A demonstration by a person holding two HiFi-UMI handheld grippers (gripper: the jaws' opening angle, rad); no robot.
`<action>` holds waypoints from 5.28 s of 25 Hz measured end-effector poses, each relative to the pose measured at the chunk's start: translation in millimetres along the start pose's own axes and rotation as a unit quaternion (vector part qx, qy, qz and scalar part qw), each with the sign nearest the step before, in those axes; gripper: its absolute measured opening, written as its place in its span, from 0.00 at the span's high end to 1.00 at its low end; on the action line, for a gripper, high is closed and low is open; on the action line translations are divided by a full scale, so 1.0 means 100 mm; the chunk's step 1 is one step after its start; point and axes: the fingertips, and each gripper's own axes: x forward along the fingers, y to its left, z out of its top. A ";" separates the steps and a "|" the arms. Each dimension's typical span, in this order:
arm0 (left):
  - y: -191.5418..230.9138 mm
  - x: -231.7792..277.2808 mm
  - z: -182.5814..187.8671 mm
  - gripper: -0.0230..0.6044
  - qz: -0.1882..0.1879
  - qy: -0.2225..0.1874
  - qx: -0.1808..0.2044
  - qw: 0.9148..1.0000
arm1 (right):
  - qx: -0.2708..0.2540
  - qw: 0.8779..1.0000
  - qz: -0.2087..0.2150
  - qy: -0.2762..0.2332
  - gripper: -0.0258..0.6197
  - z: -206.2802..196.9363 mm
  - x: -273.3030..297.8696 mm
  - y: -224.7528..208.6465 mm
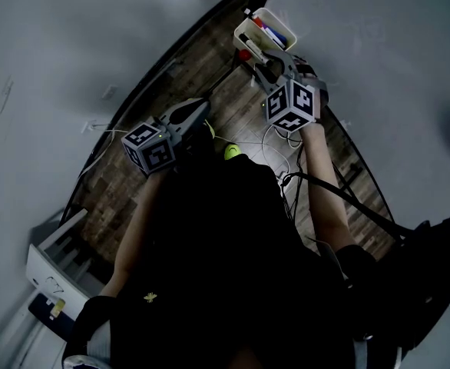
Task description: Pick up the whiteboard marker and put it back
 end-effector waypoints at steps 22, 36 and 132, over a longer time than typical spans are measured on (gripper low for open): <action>-0.05 -0.02 0.00 0.93 0.004 -0.012 0.003 1.000 | 0.027 0.999 0.006 -0.033 0.80 0.05 -0.11 -0.03; -0.15 0.09 -0.02 0.93 -0.006 -0.009 0.010 1.000 | 0.077 0.995 0.006 -0.059 0.83 0.06 -0.24 -0.09; -0.43 0.29 0.06 0.93 -0.032 -0.054 0.014 0.998 | 0.123 0.979 -0.076 -0.142 0.83 0.55 -1.29 -0.64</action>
